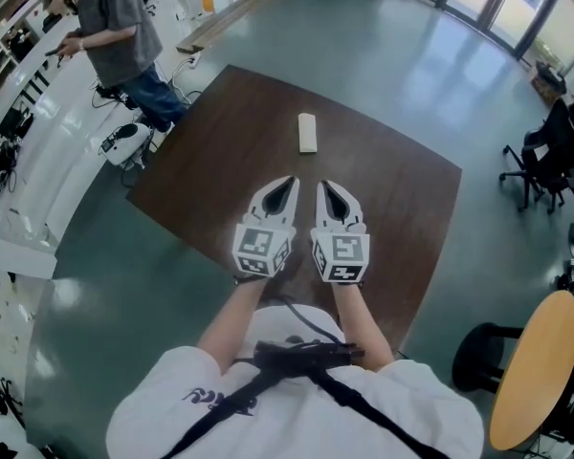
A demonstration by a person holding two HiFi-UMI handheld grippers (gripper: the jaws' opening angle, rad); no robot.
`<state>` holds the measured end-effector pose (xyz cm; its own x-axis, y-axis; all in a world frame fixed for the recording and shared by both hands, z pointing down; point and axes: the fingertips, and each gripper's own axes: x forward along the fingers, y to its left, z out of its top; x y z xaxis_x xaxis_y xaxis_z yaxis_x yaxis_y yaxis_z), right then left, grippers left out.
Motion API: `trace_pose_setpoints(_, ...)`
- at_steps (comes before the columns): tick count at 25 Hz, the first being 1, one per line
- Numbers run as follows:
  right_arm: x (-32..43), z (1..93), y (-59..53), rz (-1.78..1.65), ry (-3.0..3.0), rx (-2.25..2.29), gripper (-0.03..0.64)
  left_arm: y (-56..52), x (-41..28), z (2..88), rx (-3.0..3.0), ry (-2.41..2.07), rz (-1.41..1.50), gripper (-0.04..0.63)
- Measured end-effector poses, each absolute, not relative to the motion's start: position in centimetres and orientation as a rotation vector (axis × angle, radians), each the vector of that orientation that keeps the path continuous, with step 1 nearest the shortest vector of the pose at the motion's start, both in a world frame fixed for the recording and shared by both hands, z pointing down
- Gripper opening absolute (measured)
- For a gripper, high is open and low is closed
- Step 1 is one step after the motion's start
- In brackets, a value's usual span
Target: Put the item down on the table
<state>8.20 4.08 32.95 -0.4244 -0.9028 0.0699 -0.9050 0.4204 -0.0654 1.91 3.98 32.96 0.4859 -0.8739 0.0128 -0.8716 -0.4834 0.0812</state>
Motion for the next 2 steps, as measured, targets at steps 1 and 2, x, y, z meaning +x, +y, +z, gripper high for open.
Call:
trace_pose_setpoints(1,8.39,33.0,4.08,0.146,-2.625,1.679,0.006,3.95,2.03,32.97,2.644,-1.553,-0.046,0.017)
trace_pose_setpoints(2,8.6,33.06,4.07,0.147,-2.622,1.687,0.006,3.92,2.15,32.99,2.647,-1.552,-0.046,0.017)
